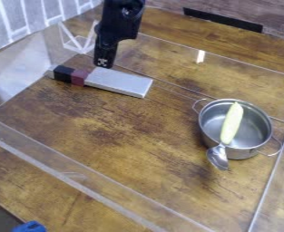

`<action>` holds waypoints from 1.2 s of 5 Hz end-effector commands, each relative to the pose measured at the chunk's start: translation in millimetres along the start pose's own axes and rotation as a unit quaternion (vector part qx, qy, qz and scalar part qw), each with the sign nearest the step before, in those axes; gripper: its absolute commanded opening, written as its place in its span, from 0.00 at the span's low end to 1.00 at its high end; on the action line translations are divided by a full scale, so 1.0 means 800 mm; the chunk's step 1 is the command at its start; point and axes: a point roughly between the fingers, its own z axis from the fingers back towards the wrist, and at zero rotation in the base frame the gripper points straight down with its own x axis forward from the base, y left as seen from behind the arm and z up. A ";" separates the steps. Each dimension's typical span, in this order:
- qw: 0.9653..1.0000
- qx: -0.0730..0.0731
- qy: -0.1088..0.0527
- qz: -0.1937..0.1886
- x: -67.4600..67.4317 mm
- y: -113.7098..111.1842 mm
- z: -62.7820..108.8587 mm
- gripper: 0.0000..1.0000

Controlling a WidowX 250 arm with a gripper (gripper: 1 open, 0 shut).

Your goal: Put the spoon into the silver pot

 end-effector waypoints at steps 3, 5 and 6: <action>0.998 0.041 -0.048 -0.022 -0.018 0.032 -0.014 0.00; 0.994 0.045 -0.053 -0.081 0.005 0.035 0.040 0.00; 0.991 0.053 -0.055 -0.107 0.018 0.039 0.067 0.00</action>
